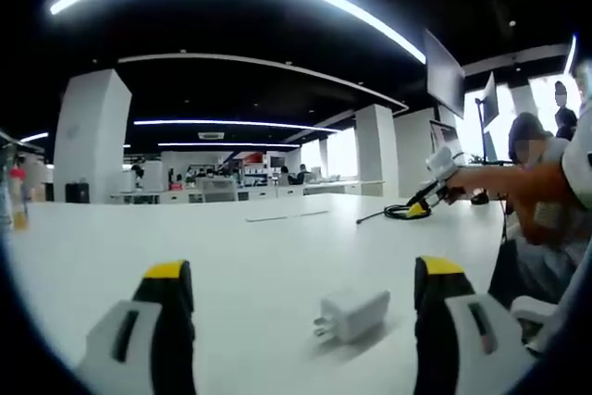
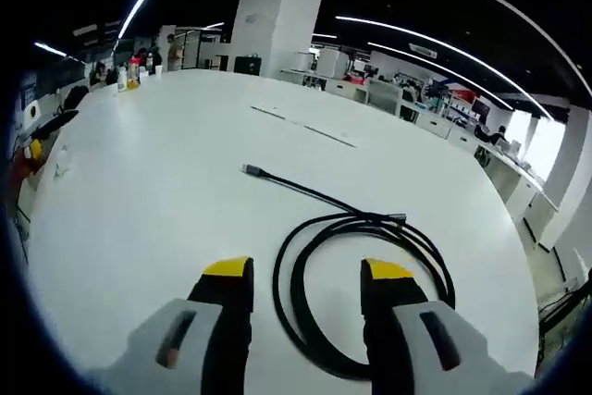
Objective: Plug the desk Type‑C cable into the charger adapter.
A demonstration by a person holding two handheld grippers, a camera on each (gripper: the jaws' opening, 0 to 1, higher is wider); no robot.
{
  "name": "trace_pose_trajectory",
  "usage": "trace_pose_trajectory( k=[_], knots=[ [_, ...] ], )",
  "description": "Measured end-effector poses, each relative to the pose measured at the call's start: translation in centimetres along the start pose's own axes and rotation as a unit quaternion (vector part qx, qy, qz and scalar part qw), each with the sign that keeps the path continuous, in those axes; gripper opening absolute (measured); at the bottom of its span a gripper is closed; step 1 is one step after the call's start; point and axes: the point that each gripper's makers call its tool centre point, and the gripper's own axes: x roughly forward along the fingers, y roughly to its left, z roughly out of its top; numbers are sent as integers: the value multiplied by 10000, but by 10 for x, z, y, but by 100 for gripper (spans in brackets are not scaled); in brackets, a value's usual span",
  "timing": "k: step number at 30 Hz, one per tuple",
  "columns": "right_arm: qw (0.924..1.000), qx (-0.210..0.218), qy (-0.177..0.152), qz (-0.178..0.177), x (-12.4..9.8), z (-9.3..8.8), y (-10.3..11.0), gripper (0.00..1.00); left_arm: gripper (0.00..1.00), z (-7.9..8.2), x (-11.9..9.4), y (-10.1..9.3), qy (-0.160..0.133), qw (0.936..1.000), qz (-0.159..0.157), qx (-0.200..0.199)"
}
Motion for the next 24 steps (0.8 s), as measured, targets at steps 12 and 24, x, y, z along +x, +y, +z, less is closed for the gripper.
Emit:
trace_pose_trajectory(
  k=[12,24],
  knots=[
    [9987,10,374,340,7,-5,10,31,99,-1,-1,2,53,10000,14,33],
    [9966,61,602,567,9,-7,12,22,99,-4,-2,3,157,9999,24,55]
  ],
)
